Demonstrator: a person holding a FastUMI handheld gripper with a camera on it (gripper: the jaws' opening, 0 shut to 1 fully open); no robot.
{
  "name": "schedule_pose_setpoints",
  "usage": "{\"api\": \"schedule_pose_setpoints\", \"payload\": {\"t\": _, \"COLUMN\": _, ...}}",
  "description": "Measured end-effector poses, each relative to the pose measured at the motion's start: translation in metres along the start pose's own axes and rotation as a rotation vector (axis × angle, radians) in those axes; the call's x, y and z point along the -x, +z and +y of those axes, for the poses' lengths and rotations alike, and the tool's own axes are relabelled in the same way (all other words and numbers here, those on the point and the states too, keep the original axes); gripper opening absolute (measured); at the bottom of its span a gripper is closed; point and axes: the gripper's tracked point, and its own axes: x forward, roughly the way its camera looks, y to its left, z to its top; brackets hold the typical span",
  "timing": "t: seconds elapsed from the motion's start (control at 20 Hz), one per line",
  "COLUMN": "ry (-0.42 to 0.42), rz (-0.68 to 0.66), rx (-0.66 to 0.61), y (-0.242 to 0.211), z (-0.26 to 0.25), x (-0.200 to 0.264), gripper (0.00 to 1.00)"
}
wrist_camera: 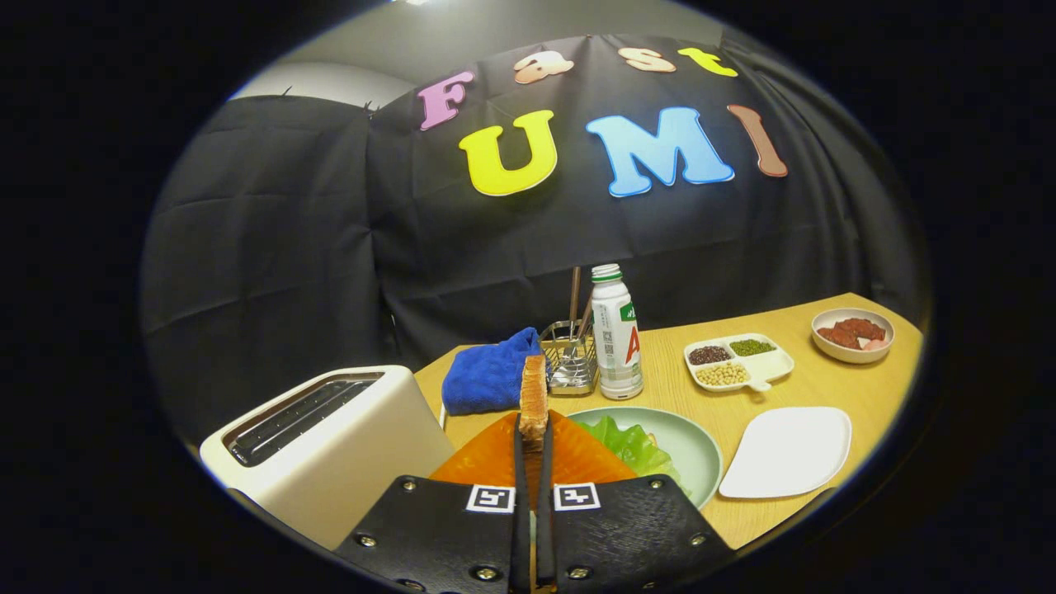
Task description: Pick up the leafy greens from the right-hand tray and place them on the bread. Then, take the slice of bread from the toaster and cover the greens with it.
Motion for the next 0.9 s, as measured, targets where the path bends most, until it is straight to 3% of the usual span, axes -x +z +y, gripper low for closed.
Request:
{"api": "schedule_pose_setpoints", "payload": {"t": 0.25, "ry": -0.045, "rz": 0.033, "rx": 0.04, "y": -0.005, "z": -0.02, "x": -0.001, "gripper": 0.08}}
{"api": "schedule_pose_setpoints", "payload": {"t": 0.4, "ry": -0.102, "rz": 0.067, "rx": 0.107, "y": -0.012, "z": -0.036, "x": 0.002, "gripper": 0.2}}
{"api": "schedule_pose_setpoints", "payload": {"t": 0.45, "ry": -0.122, "rz": 0.083, "rx": 0.132, "y": -0.016, "z": -0.04, "x": 0.001, "gripper": 0.34}}
{"api": "schedule_pose_setpoints", "payload": {"t": 0.55, "ry": -0.137, "rz": 0.109, "rx": 0.154, "y": -0.021, "z": -0.045, "x": 0.002, "gripper": 0.48}}
{"api": "schedule_pose_setpoints", "payload": {"t": 0.9, "ry": -0.233, "rz": 0.116, "rx": 0.239, "y": -0.014, "z": -0.07, "x": 0.012, "gripper": 0.69}}
